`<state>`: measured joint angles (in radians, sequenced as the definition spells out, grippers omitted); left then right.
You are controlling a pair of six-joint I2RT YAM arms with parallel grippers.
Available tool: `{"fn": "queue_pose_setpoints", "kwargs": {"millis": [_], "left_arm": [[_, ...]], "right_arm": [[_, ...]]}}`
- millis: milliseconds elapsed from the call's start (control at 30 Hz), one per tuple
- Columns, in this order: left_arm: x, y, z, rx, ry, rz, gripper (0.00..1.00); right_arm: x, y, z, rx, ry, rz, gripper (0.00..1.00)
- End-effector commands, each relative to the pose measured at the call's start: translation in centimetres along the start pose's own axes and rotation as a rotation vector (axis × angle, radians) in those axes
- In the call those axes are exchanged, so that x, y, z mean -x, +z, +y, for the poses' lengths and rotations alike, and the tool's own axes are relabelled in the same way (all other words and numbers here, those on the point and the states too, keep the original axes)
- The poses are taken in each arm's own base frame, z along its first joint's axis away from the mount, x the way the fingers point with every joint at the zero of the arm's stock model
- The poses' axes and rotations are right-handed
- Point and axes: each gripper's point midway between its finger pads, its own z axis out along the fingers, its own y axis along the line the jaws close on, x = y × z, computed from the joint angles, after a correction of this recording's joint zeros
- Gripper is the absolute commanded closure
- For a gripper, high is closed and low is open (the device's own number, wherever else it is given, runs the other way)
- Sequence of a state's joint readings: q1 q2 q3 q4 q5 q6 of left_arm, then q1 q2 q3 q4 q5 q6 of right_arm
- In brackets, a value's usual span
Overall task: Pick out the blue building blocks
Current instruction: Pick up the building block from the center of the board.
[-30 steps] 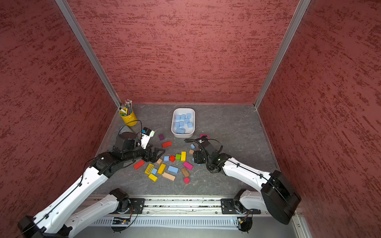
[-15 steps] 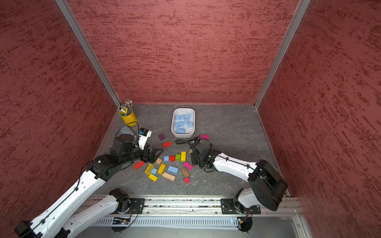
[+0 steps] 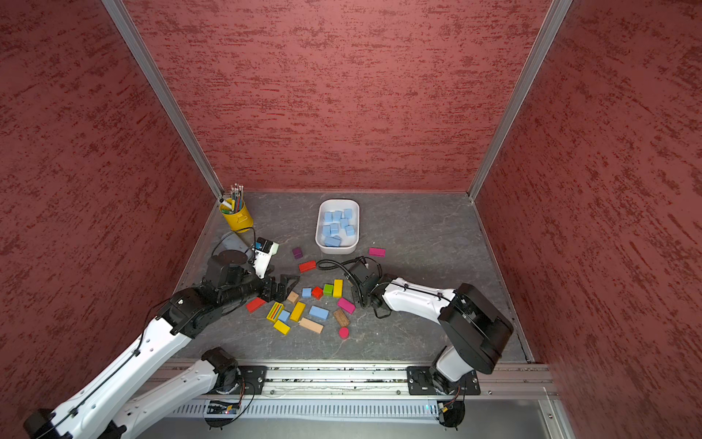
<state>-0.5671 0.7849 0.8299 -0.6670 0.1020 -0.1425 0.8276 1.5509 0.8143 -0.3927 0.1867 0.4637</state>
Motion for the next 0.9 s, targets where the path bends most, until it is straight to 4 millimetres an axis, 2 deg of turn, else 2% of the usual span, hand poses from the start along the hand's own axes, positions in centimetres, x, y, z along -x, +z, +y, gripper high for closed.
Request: {"fn": "queue_pose_setpoints", "kwargs": {"millis": [0,233,533,733,867], "left_arm": [[-0.3,-0.1,0.1,0.009,0.003,-0.001,0.00],[-0.1,-0.8,0.1,0.015,0.003,-0.023,0.00],[-0.3,-0.9,0.3,0.034,0.008,-0.032,0.00],[-0.2,-1.0,0.5,0.048,0.011,-0.039,0.00],[-0.1,-1.2,0.6,0.058,0.013,-0.048,0.00]], "right_arm": [[0.4,0.0,0.4,-0.010,-0.023,-0.009,0.60],[0.1,1.2,0.9,-0.020,-0.055,0.024,0.65],[0.8,1.6,1.2,-0.039,-0.069,0.023,0.82],[2.5,0.2,2.6,0.031,-0.054,-0.037,0.89],[5.1,-2.2,3.8,0.097,-0.039,-0.130,0.90]]}}
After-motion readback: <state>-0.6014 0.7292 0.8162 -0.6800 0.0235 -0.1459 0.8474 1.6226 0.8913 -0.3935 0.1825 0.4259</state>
